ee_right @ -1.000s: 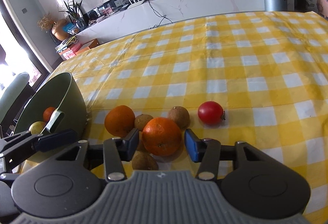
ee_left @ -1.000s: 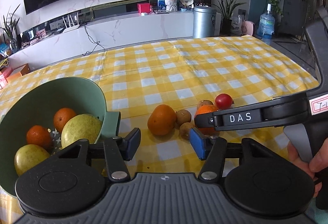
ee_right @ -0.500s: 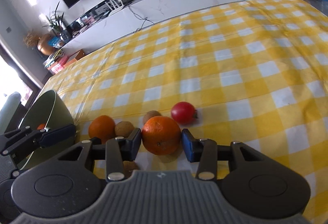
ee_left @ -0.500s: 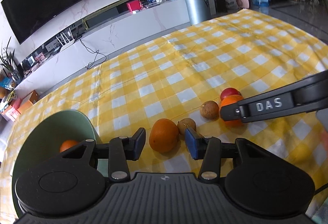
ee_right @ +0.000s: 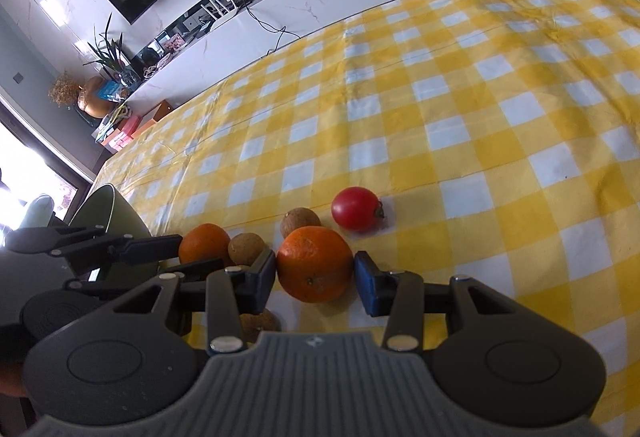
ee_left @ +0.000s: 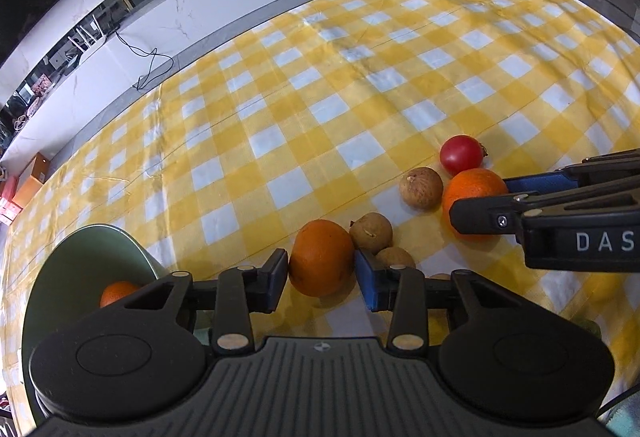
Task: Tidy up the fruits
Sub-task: 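Grasp an orange with the left tool while the right tool grasps another orange, then carry both oranges over the green colander and open both tools inside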
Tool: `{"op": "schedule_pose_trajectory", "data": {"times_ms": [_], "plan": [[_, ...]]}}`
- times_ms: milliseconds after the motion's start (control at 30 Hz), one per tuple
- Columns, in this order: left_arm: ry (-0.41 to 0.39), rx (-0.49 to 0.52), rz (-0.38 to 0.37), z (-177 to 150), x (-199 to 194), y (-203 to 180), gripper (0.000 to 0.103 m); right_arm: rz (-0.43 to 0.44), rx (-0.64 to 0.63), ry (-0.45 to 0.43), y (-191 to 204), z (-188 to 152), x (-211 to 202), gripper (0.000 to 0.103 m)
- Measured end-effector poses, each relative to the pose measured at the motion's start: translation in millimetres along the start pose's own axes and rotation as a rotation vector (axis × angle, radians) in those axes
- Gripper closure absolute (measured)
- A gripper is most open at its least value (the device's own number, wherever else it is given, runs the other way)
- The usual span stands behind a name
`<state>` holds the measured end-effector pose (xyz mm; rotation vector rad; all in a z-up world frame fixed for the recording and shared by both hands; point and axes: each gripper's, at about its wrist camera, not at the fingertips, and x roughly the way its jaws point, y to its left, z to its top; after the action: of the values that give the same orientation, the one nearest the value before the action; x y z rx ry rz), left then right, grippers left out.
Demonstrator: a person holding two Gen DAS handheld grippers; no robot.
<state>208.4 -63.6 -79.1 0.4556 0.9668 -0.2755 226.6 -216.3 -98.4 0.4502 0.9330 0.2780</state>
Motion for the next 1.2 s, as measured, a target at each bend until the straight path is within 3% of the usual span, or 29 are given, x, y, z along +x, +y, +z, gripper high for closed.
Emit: {"op": "schedule_pose_trajectory", "data": {"times_ms": [300,533,667,1000,1200], "plan": [[-0.029,-0.051,0.007,-5,-5,0,0.063,0.004,0.009,0.005,-2,0,1,0.063],[-0.144,-0.139,0.006,-11,-45,1,0.063,0.007,0.003,-0.027,0,-2,-10,0.063],[-0.198,-0.218,-0.032,-16,-72,10,0.063,0.018,-0.059,-0.071,9,-5,-23,0.063],[-0.223,-0.412,-0.073,-43,-112,56,0.063,0.168,-0.183,-0.169,46,-12,-54,0.064],[-0.223,-0.500,-0.037,-64,-118,92,0.063,0.243,-0.333,-0.183,91,-10,-61,0.064]]}}
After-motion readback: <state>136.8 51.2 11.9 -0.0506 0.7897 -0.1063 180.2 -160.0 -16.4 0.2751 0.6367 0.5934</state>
